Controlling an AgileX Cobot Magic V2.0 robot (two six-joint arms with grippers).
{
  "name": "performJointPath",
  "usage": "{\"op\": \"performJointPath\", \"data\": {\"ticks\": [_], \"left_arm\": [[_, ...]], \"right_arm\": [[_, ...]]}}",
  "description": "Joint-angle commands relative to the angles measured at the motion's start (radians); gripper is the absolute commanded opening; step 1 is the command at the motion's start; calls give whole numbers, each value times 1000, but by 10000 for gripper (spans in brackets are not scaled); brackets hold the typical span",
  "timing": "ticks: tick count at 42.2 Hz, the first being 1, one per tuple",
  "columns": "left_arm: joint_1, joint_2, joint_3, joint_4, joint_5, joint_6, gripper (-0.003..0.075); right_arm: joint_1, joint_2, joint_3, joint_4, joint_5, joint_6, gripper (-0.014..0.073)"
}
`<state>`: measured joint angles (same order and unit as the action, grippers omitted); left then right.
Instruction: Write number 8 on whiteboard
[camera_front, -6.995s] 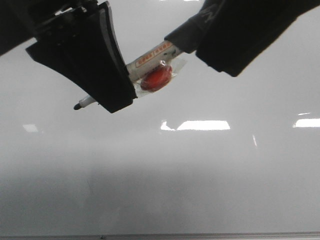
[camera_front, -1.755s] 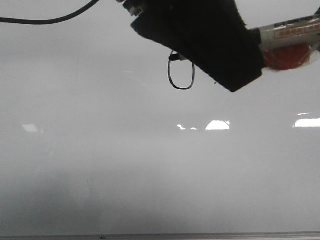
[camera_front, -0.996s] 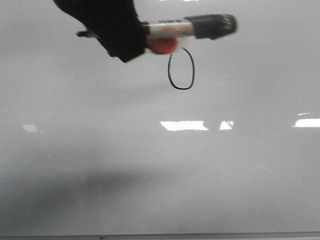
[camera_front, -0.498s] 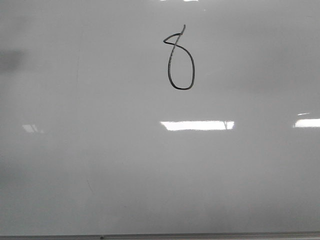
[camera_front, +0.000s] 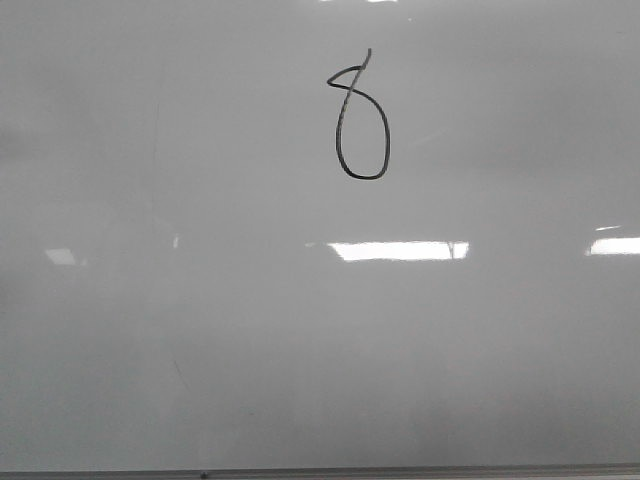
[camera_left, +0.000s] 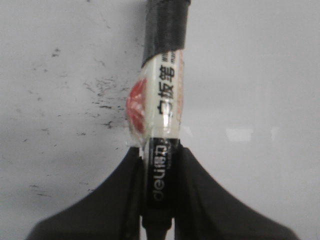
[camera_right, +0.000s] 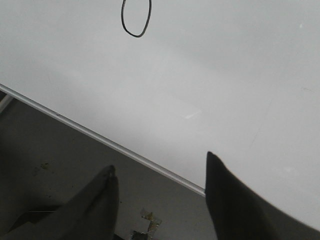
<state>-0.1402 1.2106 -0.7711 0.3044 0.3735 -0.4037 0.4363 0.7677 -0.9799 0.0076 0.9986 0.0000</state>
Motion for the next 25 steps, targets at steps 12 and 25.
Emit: {"op": "performJointPath", "data": {"ticks": [12, 25], "left_arm": [[5, 130, -26, -6, -246, -65, -9], [5, 200, -26, -6, -284, -65, 63]], "right_arm": [[-3, -3, -30, -15, -65, 0, 412], [-3, -3, -30, -15, -65, 0, 412]]}}
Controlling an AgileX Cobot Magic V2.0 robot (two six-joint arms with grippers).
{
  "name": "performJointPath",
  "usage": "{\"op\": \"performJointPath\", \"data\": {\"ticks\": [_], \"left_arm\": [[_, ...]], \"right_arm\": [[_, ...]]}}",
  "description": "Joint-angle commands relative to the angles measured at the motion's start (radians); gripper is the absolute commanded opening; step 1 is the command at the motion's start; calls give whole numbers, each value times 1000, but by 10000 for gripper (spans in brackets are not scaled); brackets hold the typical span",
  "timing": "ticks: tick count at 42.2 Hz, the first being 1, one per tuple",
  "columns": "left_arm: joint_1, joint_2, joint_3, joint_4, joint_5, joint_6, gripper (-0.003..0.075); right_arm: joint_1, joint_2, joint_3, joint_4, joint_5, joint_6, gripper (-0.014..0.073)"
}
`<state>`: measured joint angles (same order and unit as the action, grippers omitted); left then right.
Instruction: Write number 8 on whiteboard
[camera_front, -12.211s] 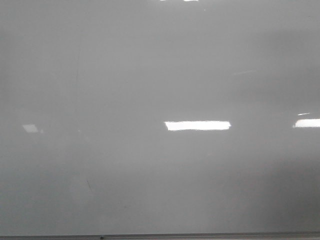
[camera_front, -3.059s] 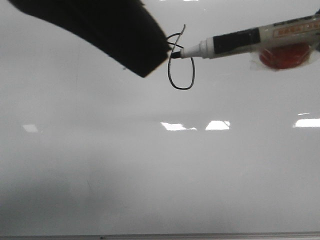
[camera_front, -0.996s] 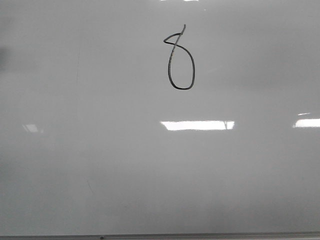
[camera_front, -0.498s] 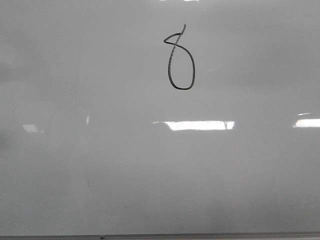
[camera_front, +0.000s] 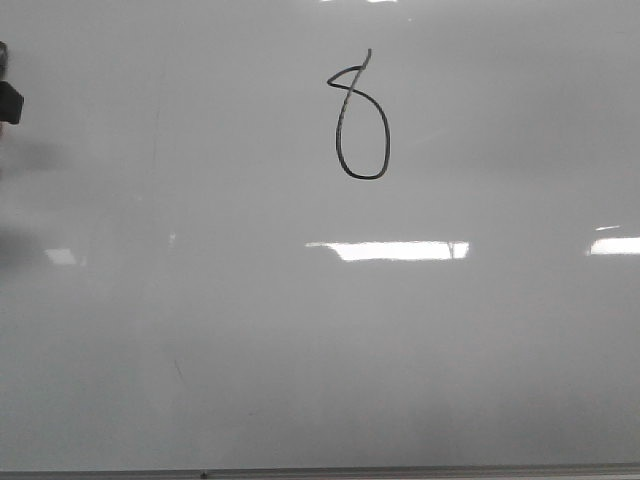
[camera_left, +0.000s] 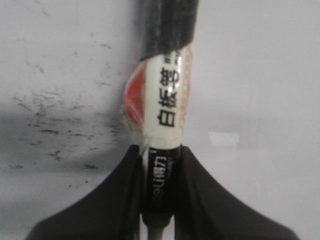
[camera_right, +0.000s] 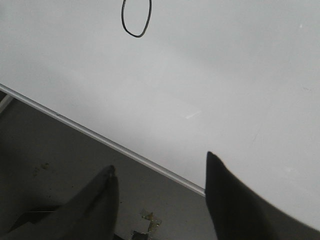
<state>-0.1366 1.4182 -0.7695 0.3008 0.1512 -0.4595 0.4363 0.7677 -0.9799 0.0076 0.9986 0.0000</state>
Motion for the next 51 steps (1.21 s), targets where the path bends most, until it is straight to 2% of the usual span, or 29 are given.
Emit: {"op": "performJointPath", "data": {"ticks": [1, 8, 15, 22, 33, 40, 47, 51], "left_arm": [[1, -5, -28, -2, -67, -9, 83], [1, 2, -28, -2, -71, -9, 242], [1, 0, -28, -2, -67, -9, 345], [1, -43, -28, 4, -36, -7, 350], [-28, -223, -28, 8, 111, 37, 347], [-115, -368, -38, 8, 240, 145, 347], [-254, -499, -72, -14, 431, 263, 347], [-334, -554, -79, -51, 490, 274, 347]], "right_arm": [[-3, -3, -30, -15, -65, 0, 412], [-3, -3, -30, -15, -65, 0, 412], [-3, -3, -30, -15, -65, 0, 412], [-3, -3, -30, -15, -65, 0, 412], [-3, -3, -30, -15, -65, 0, 412], [-3, -3, -30, -15, -65, 0, 412], [-3, -3, -30, -15, -65, 0, 412], [-3, -3, -30, -15, -76, 0, 412]]}}
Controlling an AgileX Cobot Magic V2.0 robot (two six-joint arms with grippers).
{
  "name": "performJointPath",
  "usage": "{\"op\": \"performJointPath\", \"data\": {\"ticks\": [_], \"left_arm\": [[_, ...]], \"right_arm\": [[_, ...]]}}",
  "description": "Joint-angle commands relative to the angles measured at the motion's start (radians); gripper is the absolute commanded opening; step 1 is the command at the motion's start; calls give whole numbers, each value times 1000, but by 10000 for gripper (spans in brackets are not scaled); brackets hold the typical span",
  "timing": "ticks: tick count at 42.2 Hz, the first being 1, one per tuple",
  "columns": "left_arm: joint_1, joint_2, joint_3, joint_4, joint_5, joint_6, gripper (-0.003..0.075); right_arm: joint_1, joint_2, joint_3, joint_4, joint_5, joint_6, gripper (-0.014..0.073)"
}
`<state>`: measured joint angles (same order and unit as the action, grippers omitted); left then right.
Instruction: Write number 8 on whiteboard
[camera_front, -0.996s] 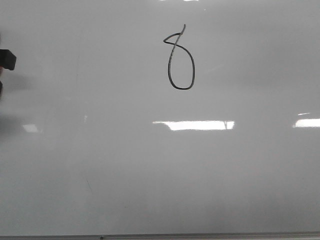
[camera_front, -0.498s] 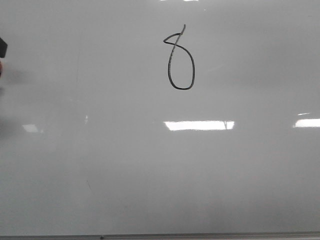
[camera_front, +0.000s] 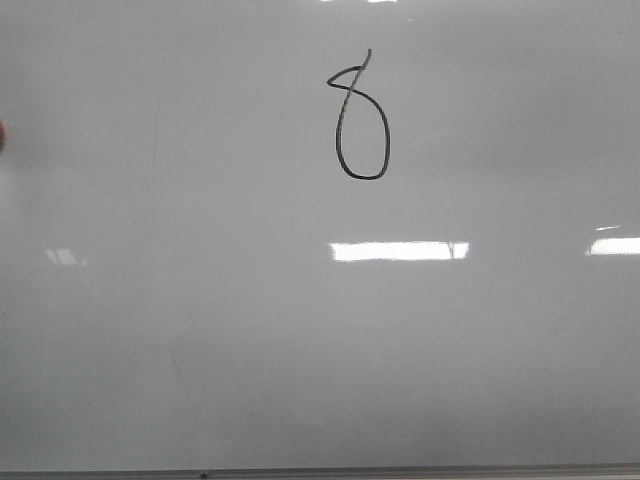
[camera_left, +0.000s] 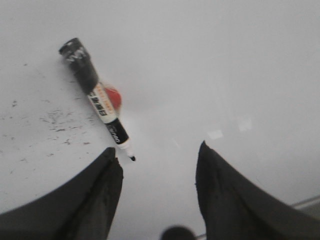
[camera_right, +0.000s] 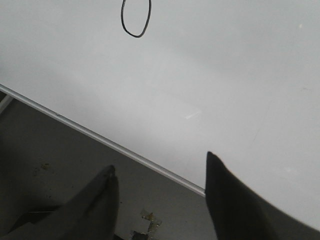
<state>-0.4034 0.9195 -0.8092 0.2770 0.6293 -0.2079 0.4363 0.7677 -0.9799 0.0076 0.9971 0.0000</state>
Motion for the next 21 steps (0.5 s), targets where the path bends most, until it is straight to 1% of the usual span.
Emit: {"op": "performJointPath", "data": {"ticks": [1, 10, 16, 21], "left_arm": [[-86, -66, -39, -48, 25, 28, 347], [-269, -131, -39, -229, 112, 191, 347], [-377, -134, -56, -244, 174, 208, 347], [-417, -134, -72, -246, 171, 208, 347]], "right_arm": [[-3, -3, -30, -15, -77, 0, 412], [-3, -3, -30, -15, -71, 0, 412], [-3, -3, -30, -15, -58, 0, 412], [-3, -3, -29, -15, -59, 0, 412]]}}
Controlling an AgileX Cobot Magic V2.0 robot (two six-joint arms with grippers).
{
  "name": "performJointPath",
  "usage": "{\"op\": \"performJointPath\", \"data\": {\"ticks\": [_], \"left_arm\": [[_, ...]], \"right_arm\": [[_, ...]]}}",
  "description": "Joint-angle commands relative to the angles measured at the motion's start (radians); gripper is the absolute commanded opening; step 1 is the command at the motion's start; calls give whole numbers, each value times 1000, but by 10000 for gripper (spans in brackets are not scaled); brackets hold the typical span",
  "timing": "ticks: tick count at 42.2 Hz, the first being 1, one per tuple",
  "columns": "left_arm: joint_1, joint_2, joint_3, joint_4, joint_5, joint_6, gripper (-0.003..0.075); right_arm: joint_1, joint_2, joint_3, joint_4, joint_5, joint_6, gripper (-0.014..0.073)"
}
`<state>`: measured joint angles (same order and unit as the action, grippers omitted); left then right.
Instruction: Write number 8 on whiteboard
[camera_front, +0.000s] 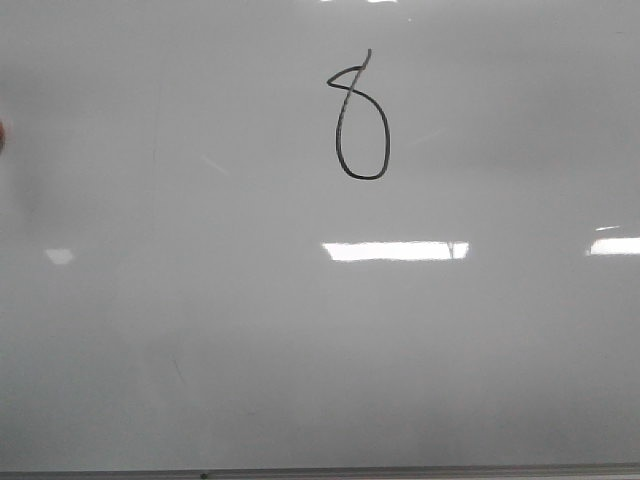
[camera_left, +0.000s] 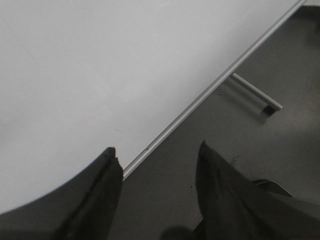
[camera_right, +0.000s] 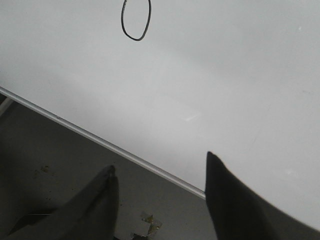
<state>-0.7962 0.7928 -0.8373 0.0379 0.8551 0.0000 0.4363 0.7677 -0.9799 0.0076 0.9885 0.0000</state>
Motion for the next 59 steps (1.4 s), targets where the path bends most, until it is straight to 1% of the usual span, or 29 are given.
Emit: {"op": "performJointPath", "data": {"ticks": [1, 9, 11, 13, 15, 17, 19, 21, 23, 24, 25, 26, 31, 59], "left_arm": [[-26, -7, -43, -7, -62, 0, 347], [-26, -7, -43, 39, -97, 5, 347], [-26, -7, -43, 41, -103, 5, 347], [-26, -7, -43, 43, -106, 5, 346], [-26, -7, -43, 43, -107, 5, 337], [-26, -7, -43, 43, -107, 5, 307], [-26, -7, -43, 43, -108, 5, 263], [-26, -7, -43, 43, -108, 5, 212], [-26, -7, -43, 43, -110, 5, 152], [-26, -7, -43, 43, -110, 5, 137], [-26, -7, -43, 41, -110, 5, 109], [-26, -7, -43, 41, -112, 5, 81], [-26, -7, -43, 41, -120, 5, -18], [-26, -7, -43, 38, -123, 5, -21]], "right_arm": [[-3, -3, -29, -15, -51, 0, 412], [-3, -3, -26, -15, -50, -6, 409], [-3, -3, -22, -15, -50, -8, 381], [-3, -3, -21, -15, -50, -13, 333], [-3, -3, -21, -15, -50, -19, 259], [-3, -3, -21, -15, -53, -22, 177], [-3, -3, -21, -15, -55, -22, 86], [-3, -3, -21, -15, -55, -23, 15], [-3, -3, -21, -15, -55, -23, -35], [-3, -3, -21, -15, -55, -23, -64], [-3, -3, -21, -15, -55, -23, -75], [-3, -3, -21, -15, -55, -23, -65], [-3, -3, -21, -15, -59, -23, -69], [-3, -3, -21, -15, -55, -23, -69]]}}
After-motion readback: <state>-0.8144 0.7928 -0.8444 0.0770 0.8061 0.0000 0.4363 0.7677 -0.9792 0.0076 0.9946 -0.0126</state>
